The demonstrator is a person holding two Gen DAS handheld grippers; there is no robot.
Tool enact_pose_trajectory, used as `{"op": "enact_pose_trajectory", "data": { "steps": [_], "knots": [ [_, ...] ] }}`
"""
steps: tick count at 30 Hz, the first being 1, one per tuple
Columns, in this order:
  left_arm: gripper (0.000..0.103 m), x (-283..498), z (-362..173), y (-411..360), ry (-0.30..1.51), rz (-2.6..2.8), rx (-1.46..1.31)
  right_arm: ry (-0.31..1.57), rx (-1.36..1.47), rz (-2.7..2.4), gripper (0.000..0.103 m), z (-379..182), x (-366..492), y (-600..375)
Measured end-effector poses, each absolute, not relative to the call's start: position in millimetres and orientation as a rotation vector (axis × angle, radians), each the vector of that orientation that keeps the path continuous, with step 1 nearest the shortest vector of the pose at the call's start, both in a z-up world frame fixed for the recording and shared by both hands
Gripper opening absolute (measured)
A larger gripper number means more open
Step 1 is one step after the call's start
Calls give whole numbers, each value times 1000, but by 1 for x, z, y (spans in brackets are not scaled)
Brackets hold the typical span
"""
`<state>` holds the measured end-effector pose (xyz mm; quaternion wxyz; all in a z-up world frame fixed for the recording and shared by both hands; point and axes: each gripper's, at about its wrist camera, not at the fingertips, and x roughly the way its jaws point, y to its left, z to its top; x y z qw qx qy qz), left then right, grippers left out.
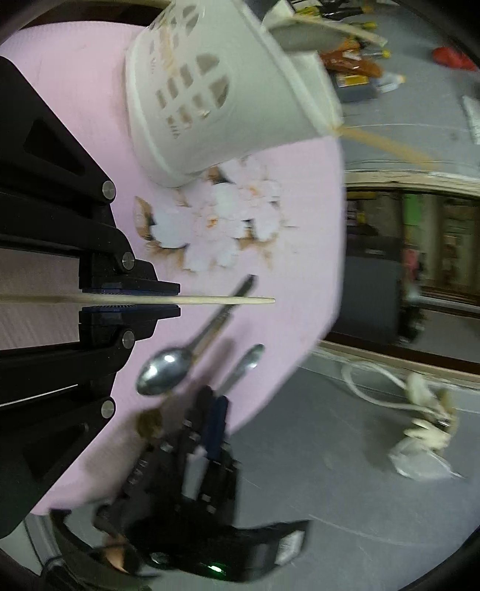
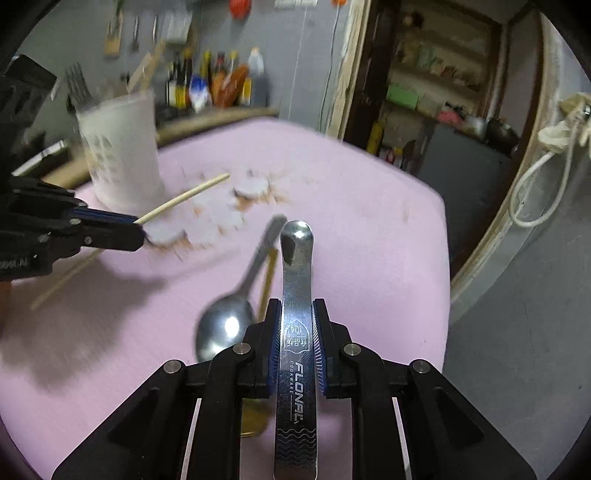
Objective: Organize utensils
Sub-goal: 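Lift the knife and chopstick and carry them over the white basket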
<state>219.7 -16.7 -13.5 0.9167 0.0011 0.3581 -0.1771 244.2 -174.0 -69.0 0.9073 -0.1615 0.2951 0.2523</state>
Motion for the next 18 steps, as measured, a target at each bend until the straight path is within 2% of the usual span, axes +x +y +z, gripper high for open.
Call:
{"op": "enact_pose_trajectory", "data": {
  "steps": [11, 18],
  "knots": [
    [2, 186, 23, -4, 453, -398, -59, 293, -212, 536, 14, -27, 195, -166],
    [2, 167, 54, 15, 318, -381, -110, 185, -121, 588, 14, 3, 186, -155]
  ]
}}
